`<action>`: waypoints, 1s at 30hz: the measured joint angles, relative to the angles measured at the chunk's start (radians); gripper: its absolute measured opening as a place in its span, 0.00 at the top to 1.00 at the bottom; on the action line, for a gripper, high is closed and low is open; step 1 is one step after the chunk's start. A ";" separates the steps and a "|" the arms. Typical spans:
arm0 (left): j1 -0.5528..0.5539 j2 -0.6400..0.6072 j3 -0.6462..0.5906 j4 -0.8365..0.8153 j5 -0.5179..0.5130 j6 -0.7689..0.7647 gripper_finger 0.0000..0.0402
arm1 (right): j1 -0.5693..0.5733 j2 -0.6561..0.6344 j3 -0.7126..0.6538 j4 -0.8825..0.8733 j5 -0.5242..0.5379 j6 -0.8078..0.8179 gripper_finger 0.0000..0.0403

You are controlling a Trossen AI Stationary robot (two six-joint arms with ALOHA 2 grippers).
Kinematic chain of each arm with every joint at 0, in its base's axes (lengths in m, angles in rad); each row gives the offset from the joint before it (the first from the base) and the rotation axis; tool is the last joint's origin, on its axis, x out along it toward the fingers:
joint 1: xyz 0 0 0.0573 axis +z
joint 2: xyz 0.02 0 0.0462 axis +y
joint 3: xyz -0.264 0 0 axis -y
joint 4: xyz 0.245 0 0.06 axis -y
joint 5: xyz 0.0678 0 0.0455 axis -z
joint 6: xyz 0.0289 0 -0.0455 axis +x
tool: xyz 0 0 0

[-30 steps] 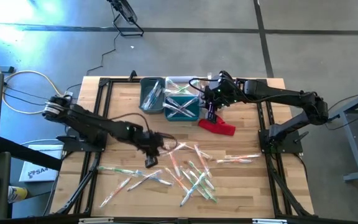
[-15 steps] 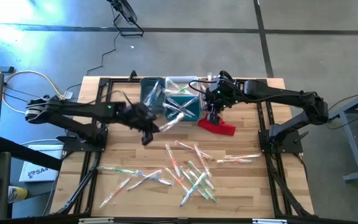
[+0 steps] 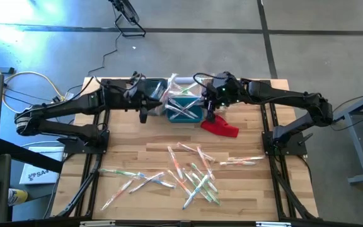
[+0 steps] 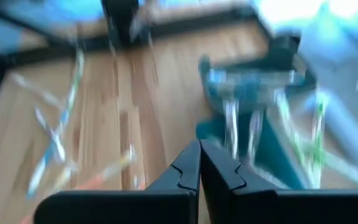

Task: Pick & Place Toothbrushes
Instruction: Put the orange toothbrush into the white bin

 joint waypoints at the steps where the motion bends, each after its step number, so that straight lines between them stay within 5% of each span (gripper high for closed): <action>1: 0.009 -0.002 0.000 0.011 0.009 0.000 0.97 | 0.000 0.000 0.000 0.047 0.000 0.000 0.99; 12: 0.011 0.000 0.000 0.020 0.024 0.048 0.97 | 0.009 0.014 0.000 0.441 0.064 0.153 0.94; 24: 0.010 0.014 0.000 0.028 0.119 0.165 0.97 | 0.085 0.036 0.000 0.481 0.064 0.176 0.51; 30: 0.008 0.020 0.000 0.039 0.167 0.177 0.97 | 0.105 0.113 0.000 0.554 0.028 0.207 0.38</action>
